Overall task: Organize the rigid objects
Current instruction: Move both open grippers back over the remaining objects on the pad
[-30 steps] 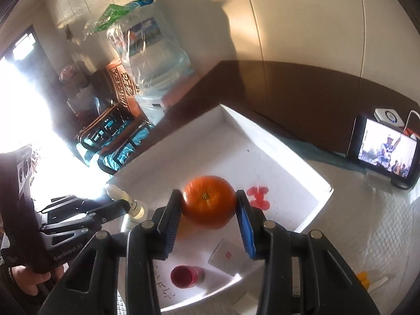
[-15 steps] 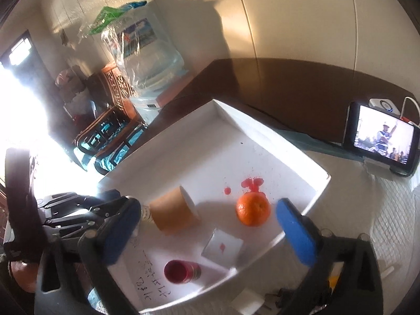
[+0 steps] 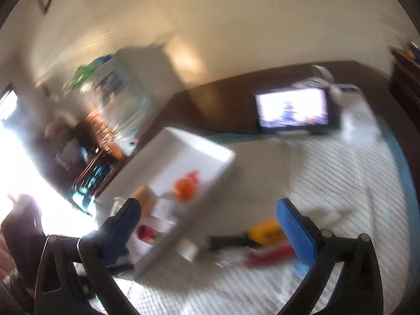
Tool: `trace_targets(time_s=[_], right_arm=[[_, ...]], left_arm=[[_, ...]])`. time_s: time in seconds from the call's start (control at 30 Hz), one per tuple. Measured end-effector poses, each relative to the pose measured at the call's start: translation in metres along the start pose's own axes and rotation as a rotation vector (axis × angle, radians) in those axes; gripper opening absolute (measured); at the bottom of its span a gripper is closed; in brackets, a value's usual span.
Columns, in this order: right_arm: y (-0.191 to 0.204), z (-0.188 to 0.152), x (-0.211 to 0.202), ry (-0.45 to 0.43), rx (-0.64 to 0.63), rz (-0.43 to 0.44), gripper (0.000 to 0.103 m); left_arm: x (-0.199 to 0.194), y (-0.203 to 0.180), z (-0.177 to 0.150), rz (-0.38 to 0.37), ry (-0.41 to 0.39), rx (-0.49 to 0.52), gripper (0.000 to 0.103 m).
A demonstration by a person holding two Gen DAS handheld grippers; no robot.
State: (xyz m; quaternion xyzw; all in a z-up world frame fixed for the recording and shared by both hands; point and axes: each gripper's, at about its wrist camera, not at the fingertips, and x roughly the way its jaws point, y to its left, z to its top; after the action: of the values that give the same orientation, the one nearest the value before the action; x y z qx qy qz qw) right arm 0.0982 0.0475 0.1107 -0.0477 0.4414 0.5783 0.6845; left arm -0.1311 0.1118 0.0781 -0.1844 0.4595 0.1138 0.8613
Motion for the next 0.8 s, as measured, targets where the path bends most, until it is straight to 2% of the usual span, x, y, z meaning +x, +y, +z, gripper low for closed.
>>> trace_targets(time_s=[0.07, 0.23, 0.33, 0.43, 0.47, 0.53, 0.6, 0.63, 0.7, 0.8], right_arm=[[-0.017, -0.005, -0.008, 0.009, 0.04, -0.033, 0.103], [-0.043, -0.019, -0.021, 0.035, 0.086, -0.095, 0.103], [-0.047, -0.026, -0.027, 0.045, 0.079, -0.105, 0.103], [-0.051, -0.033, -0.036, 0.054, 0.058, -0.121, 0.103], [-0.053, -0.034, -0.038, 0.056, 0.057, -0.124, 0.103], [-0.058, -0.034, -0.041, 0.057, 0.061, -0.133, 0.103], [-0.064, -0.034, -0.045, 0.058, 0.066, -0.143, 0.103], [-0.066, -0.033, -0.046, 0.055, 0.067, -0.145, 0.103], [-0.07, -0.032, -0.05, 0.049, 0.069, -0.146, 0.103], [-0.073, -0.03, -0.052, 0.041, 0.078, -0.138, 0.103]], left_arm=[[0.021, -0.02, -0.006, -0.018, 0.038, 0.052, 0.021], [0.059, -0.046, -0.015, -0.011, 0.082, 0.096, 0.02], [0.073, -0.056, -0.016, 0.037, 0.067, 0.131, 0.021], [0.082, -0.063, -0.014, 0.071, 0.012, 0.155, 0.028], [0.085, -0.065, -0.012, 0.077, -0.001, 0.159, 0.032], [0.093, -0.071, -0.011, 0.09, -0.034, 0.199, 0.053], [0.097, -0.077, -0.014, 0.125, -0.078, 0.231, 0.084], [0.098, -0.074, -0.014, 0.148, -0.081, 0.216, 0.087], [0.1, -0.064, -0.011, 0.12, -0.064, 0.161, 0.092], [0.103, -0.063, -0.01, 0.137, -0.064, 0.159, 0.097]])
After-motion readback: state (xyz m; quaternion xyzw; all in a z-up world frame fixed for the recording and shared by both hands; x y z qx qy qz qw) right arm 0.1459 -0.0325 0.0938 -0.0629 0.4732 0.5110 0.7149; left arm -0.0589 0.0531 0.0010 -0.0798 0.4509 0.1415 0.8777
